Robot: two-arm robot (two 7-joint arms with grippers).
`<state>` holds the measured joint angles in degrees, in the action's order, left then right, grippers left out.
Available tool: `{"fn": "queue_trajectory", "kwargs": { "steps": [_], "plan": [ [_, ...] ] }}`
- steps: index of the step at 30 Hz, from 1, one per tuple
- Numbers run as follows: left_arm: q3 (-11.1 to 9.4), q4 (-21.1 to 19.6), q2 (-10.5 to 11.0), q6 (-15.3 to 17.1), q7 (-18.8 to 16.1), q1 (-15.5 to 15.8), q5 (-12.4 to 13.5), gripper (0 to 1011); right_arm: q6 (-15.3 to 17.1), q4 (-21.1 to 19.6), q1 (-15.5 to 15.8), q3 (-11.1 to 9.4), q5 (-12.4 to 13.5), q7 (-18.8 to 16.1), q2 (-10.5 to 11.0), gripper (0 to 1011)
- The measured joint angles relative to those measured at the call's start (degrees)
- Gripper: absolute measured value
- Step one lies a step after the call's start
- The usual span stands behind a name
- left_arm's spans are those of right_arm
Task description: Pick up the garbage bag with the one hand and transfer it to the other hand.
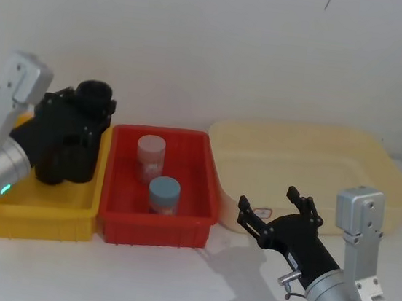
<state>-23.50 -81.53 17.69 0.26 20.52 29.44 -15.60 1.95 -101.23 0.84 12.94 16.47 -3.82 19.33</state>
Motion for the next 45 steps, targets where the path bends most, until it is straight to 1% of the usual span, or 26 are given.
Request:
{"fn": "queue_trajectory", "kwargs": {
  "steps": [1, 3, 5, 8, 9, 12, 13, 17, 18, 20, 22, 24, 25, 27, 31, 32, 33, 34, 35, 38, 39, 45],
  "plan": [
    [-0.3, -0.3, 0.2, 0.4, 1.1, 1.0, 0.0, 429, 0.0, 0.0, 0.0, 0.0, 0.0, 0.0, 0.0, 1001],
    [-0.4, -0.3, 0.3, 0.5, 1.5, 1.4, 0.0, 429, 0.0, 0.0, 0.0, 0.0, 0.0, 0.0, 0.0, 1001],
    [-1.1, -0.5, 0.5, 1.0, 3.6, 3.1, -0.1, 429, 0.0, 0.0, 0.0, 0.0, 0.0, 0.0, 0.0, 1001],
    [-1.7, -0.4, 0.5, 1.2, 5.3, 4.5, -0.3, 429, 0.0, 0.0, 0.0, 0.0, 0.0, 0.0, 0.0, 1001],
    [-2.1, -0.1, 0.4, 1.2, 6.3, 5.5, -0.4, 429, 0.0, 0.0, 0.0, 0.0, 0.0, 0.0, 0.0, 1001],
    [-2.7, 0.4, 0.1, 1.3, 7.8, 6.7, -0.8, 429, 0.0, 0.0, 0.0, 0.0, 0.0, 0.0, 0.0, 1001],
    [-3.1, 0.9, -0.1, 1.2, 9.0, 7.6, -1.1, 429, 0.0, 0.0, 0.0, 0.0, 0.0, 0.0, 0.0, 1001],
    [-4.2, 2.6, -1.1, 0.9, 11.5, 9.5, -1.9, 429, 0.0, 0.0, 0.0, 0.0, 0.0, 0.0, 0.0, 1001],
    [-4.7, 3.6, -1.7, 0.6, 12.5, 10.3, -2.3, 429, 0.0, 0.0, 0.0, 0.0, 0.0, 0.0, 0.0, 1001],
    [-5.0, 4.4, -2.2, 0.4, 13.6, 10.9, -2.8, 429, 0.0, 0.0, 0.0, 0.0, 0.0, 0.0, 0.0, 1001],
    [-5.6, 6.3, -3.3, -0.2, 15.1, 12.1, -3.5, 429, 0.0, 0.0, 0.0, 0.0, 0.0, 0.0, 0.0, 1001],
    [-6.0, 7.5, -4.1, -0.6, 16.0, 12.6, -4.1, 429, 0.0, 0.0, 0.0, 0.0, 0.0, 0.0, 0.0, 1001],
    [-6.3, 8.9, -5.0, -1.1, 17.0, 13.2, -4.8, 429, 0.0, 0.0, 0.0, 0.0, 0.0, 0.0, 0.0, 1001],
    [-6.5, 10.2, -5.8, -1.6, 17.8, 13.7, -5.5, 429, 0.0, 0.0, 0.0, 0.0, 0.0, 0.0, 0.0, 1001],
    [-6.8, 14.4, -8.3, -3.3, 20.0, 14.7, -7.8, 429, 0.0, 0.0, 0.0, 0.0, 0.0, 0.0, 0.0, 1001],
    [-6.8, 14.4, -8.3, -3.3, 20.0, 14.7, -7.8, 429, 0.0, 0.0, 0.0, 0.0, 0.0, 0.0, 0.0, 1001],
    [-6.9, 15.9, -9.2, -3.7, 20.6, 15.0, -8.4, 429, 0.0, 0.0, 0.0, 0.0, 0.0, 0.0, 0.0, 1001],
    [-6.9, 16.3, -9.5, -4.0, 20.9, 15.1, -8.8, 429, 0.0, 0.0, 0.0, 0.0, 0.0, 0.0, 0.0, 1001],
    [-6.9, 17.7, -10.3, -4.6, 21.3, 15.3, -9.5, 429, 0.0, 0.0, 0.0, 0.0, 0.0, 0.0, 0.0, 1001],
    [-6.9, 19.3, -11.3, -5.3, 22.1, 15.5, -10.4, 429, 0.0, 0.0, 0.0, 0.0, 0.0, 0.0, 0.0, 1001],
    [-6.9, 20.5, -12.0, -5.8, 22.5, 15.7, -11.0, 429, 0.0, 0.0, 0.0, 0.0, 0.0, 0.0, 0.0, 1001],
    [-6.9, 23.0, -13.6, -6.8, 23.4, 15.9, -12.7, 429, 0.0, 0.0, 0.0, 0.0, 0.0, 0.0, 0.0, 1001]
  ]
}}
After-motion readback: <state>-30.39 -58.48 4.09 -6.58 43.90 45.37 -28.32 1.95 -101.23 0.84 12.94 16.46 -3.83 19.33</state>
